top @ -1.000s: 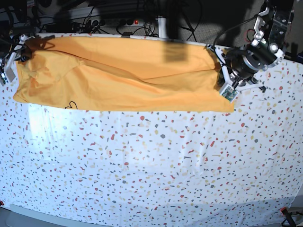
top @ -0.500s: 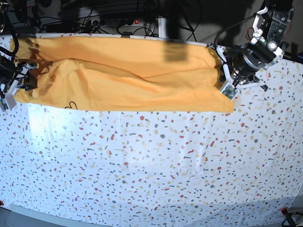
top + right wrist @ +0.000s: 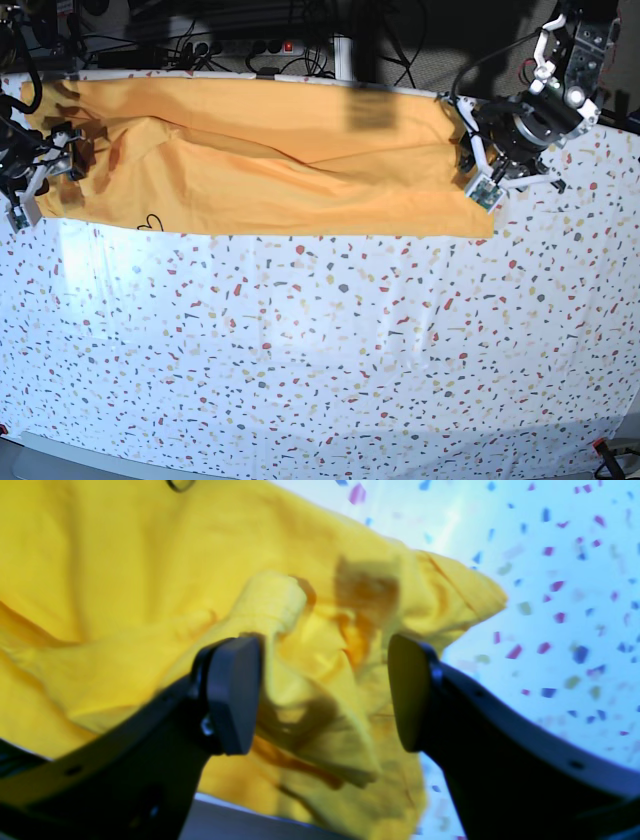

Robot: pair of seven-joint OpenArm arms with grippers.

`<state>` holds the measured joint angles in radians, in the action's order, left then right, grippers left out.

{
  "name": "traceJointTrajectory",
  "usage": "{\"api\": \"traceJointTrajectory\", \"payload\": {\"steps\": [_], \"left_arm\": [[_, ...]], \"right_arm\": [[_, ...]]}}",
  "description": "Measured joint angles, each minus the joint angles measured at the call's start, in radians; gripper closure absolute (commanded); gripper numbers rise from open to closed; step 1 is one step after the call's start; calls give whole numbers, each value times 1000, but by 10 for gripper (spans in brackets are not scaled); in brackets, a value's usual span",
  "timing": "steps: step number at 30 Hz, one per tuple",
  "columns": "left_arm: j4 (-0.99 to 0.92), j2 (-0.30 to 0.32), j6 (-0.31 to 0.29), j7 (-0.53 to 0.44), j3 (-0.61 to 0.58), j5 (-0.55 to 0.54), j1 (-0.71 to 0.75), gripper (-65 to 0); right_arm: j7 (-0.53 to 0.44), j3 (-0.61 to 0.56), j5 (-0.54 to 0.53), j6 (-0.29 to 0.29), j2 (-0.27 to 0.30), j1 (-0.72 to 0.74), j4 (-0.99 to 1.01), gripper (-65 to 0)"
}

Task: Fold the T-shirt properly
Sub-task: 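Pinch the strip ends with both grippers and pull them apart to straighten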

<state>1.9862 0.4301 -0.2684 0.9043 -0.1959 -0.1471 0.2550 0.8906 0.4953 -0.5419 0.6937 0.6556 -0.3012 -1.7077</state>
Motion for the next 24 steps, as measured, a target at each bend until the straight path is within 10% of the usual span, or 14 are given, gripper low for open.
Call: {"api": "traceJointTrajectory", "payload": {"steps": [6, 17, 24], "left_arm": [[0, 0, 0, -38, 0, 30, 0, -175], [0, 0, 79, 148, 0, 172, 0, -175], [-1, -16, 157, -243, 1, 128, -22, -175]], "right_arm": [[81, 1, 102, -182, 1, 72, 0, -397], [129, 0, 77, -186, 0, 157, 0, -397], [106, 0, -224, -185, 0, 160, 0, -397]]}}
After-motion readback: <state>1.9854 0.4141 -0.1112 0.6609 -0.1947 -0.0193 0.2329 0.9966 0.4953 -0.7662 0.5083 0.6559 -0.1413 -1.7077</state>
